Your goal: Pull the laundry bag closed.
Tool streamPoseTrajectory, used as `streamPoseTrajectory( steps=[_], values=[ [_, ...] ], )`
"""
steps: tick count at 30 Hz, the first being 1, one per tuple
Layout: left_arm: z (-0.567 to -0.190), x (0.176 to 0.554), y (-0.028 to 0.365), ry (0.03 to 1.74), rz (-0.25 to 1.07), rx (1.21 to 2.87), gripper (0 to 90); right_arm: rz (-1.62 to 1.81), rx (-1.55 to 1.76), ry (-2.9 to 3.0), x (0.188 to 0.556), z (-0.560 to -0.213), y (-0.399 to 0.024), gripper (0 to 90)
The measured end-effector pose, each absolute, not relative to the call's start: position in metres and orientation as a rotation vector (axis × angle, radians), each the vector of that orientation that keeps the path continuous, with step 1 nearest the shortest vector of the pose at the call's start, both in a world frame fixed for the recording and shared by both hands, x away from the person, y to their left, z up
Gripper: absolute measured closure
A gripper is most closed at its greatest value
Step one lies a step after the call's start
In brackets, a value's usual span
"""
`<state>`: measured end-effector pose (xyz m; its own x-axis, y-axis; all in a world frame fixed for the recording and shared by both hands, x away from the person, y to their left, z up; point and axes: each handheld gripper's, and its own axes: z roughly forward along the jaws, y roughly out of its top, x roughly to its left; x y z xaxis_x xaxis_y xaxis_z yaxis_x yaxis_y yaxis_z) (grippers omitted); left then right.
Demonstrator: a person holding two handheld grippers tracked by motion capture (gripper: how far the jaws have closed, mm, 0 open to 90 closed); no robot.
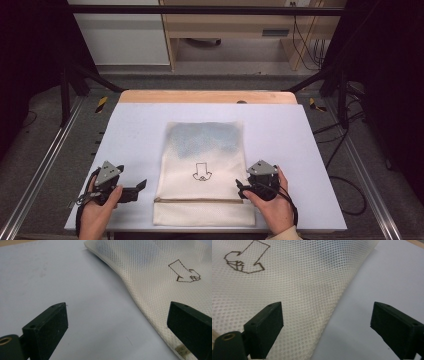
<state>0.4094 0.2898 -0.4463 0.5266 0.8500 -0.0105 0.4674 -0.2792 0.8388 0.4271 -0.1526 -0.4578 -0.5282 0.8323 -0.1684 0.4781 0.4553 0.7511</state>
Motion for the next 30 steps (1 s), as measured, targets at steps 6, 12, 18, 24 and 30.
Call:
streamPoseTrajectory(
  steps=[6, 12, 18, 24, 30],
  values=[
    [-0.444, 0.395, 0.297, 1.105, 0.542, 1.931, 3.8, 0.891, 1.018, 2.267, 0.423, -0.450, -0.134, 19.4],
    [-0.441, 0.387, 0.301, 1.114, 0.558, 1.911, 3.4, 0.895, 0.922, 2.375, 0.422, -0.441, -0.110, 24.7],
    [-0.441, 0.376, 0.305, 1.124, 0.558, 1.913, 3.6, 0.906, 0.831, 2.458, 0.426, -0.429, -0.086, 24.1],
    [-0.444, 0.378, 0.304, 1.124, 0.567, 1.933, 3.9, 0.912, 0.732, 2.531, 0.433, -0.415, -0.057, 23.9],
    [-0.444, 0.377, 0.306, 1.108, 0.567, 1.942, 4.1, 0.897, 0.649, 2.593, 0.435, -0.405, -0.034, 34.8]
  ],
)
